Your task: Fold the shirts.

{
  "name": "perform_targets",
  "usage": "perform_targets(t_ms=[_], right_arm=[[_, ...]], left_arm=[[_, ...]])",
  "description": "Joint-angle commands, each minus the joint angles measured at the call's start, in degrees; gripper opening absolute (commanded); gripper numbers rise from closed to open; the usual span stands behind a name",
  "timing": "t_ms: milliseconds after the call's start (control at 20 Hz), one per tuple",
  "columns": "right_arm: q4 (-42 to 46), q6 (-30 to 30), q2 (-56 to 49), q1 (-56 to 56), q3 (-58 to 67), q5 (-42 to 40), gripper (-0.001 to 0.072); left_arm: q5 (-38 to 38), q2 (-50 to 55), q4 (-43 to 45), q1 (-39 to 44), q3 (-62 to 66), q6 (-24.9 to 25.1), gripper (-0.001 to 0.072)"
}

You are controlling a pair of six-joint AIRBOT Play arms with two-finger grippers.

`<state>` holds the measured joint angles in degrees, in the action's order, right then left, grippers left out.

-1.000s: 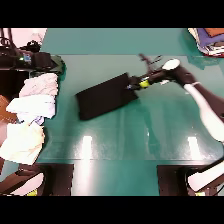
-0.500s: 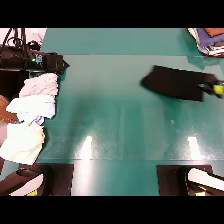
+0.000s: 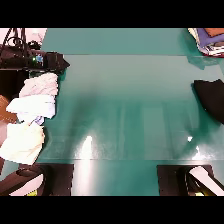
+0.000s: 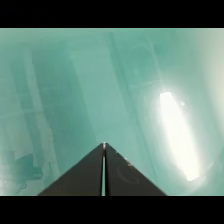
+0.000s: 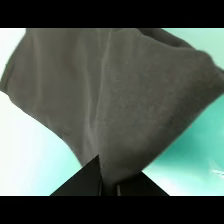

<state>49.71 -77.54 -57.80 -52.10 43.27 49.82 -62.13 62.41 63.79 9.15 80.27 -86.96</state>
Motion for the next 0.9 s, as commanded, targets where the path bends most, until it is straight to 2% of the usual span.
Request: perform_targets(t_ms=[0,50,100,150,250,400,550,700,850], right_arm=[[8.35,-2.62,2.69,-0.94,-2.16,0.33,0.0017],[12.22,-2.62,3.23,-0.68,-1.62,1.31,0.0090],[15.78,-2.62,3.61,-0.74,-0.81,2.05,0.0245],[18.53,-2.62,3.56,-0.76,0.37,3.39,0.0363],[24.17,-2.62,3.54,-1.62,3.63,7.06,0.0462],[26.23,-4.28,3.54,-4.28,9.46,11.76,0.0462],[19.56,-4.68,3.56,-2.10,13.94,14.47,0.0457],[11.04,-4.61,3.58,7.82,15.34,16.87,0.0448],[10.40,-4.48,3.54,22.03,15.32,17.18,0.0443]], left_arm=[[-0.09,-0.04,0.02,0.04,0.02,-0.07,0.0028],[-0.09,-0.04,0.02,0.04,0.02,-0.07,0.0027],[-0.09,-0.04,0.04,0.04,0.02,0.00,0.0028],[-0.07,-0.04,0.04,0.04,0.02,0.11,0.0028],[-0.09,-0.04,0.07,0.04,0.02,0.44,0.0028],[-1.38,-0.04,0.07,0.04,0.02,0.42,0.0028],[-1.73,-0.04,0.07,0.04,0.02,0.42,0.0028],[-2.03,-0.04,0.07,0.04,0.02,0.37,0.0028],[-0.72,-0.04,0.00,0.04,0.02,0.35,0.0028]])
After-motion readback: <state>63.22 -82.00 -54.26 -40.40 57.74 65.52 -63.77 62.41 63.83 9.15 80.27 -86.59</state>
